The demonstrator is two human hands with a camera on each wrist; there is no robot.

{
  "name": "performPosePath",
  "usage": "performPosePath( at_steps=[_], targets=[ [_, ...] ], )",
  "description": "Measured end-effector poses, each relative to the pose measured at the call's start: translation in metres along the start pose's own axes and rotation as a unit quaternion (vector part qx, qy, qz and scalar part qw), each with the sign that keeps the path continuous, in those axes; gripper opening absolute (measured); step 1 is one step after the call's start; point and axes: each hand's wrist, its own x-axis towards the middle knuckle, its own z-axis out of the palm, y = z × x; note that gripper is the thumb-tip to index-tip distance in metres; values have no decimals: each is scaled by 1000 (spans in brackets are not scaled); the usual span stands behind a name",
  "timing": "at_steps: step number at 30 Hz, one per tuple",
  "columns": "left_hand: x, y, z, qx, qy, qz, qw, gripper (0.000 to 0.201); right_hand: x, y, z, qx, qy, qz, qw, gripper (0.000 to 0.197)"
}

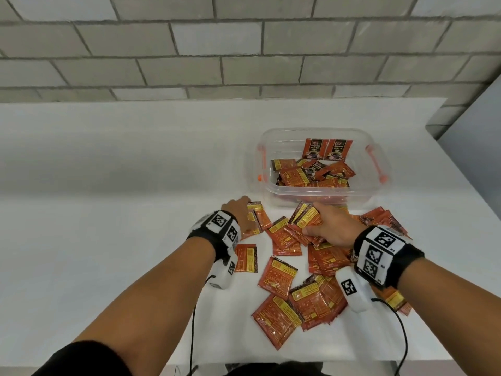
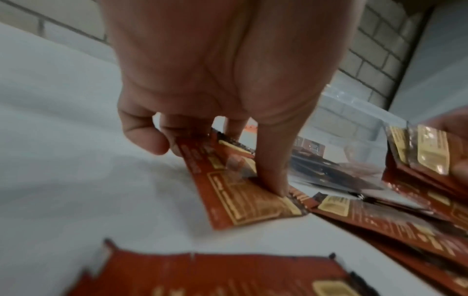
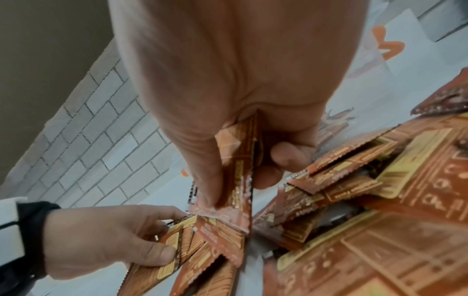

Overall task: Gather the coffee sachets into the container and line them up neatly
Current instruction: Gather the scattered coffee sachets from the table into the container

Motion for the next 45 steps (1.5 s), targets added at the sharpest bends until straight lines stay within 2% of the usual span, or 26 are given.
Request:
performPosePath(
  at_steps=[4, 6, 10, 14, 17, 18, 21, 23, 26, 28, 31, 35, 38, 40, 42, 43, 45],
  targets=[
    [-1, 12, 1, 100, 37, -36, 994, 65, -3, 3, -2, 22, 8, -4, 1000, 77],
    [0, 14, -1, 98, 40, -38, 994, 63, -3, 6, -2, 36, 16, -6, 999, 75],
    [1, 8, -6, -76, 58, -29, 995, 39, -14, 6, -10, 70, 38, -15, 997, 72],
    [-8, 3, -15, -148, 103, -35, 983, 29, -23, 3, -24, 174, 73, -31, 982, 60],
    [-14, 0, -42, -206, 183, -36, 961, 25, -20, 2, -44, 278, 146, -36, 949, 26],
    [-16, 2, -54, -223, 216, -28, 950, 25, -16, 2, -51, 295, 179, -30, 938, 22],
    [-26, 25, -85, -287, 274, 21, 917, 17, 6, 5, -67, 271, 271, -10, 924, 29],
    [-27, 52, -93, -293, 262, 58, 917, 11, 22, 4, -70, 228, 296, 7, 928, 38],
    [-11, 88, -83, -229, 201, 80, 949, 14, 42, 0, -68, 172, 289, 20, 942, 38],
    [3, 102, -69, -192, 171, 78, 963, 17, 51, -2, -66, 136, 260, 40, 955, 41],
    [14, 108, -54, -153, 143, 57, 976, 32, 59, 4, -66, 62, 208, 80, 973, 38],
    [11, 106, -54, -185, 144, 81, 969, 61, 49, 16, -68, 12, 233, 113, 966, 35],
    [-8, 98, -64, -238, 176, 128, 947, 52, 34, 25, -66, 41, 279, 96, 955, 36],
    [-24, 81, -66, -284, 200, 153, 925, 38, 21, 27, -63, 76, 318, 52, 944, 32],
    [-39, 57, -60, -316, 212, 156, 911, 20, 2, 26, -57, 124, 329, -4, 936, 24],
    [-45, 43, -55, -314, 207, 144, 915, 15, -7, 25, -54, 134, 316, -25, 939, 20],
    [-53, 17, -41, -276, 164, 104, 941, 14, -24, 22, -46, 120, 255, -53, 958, 13]
  ],
)
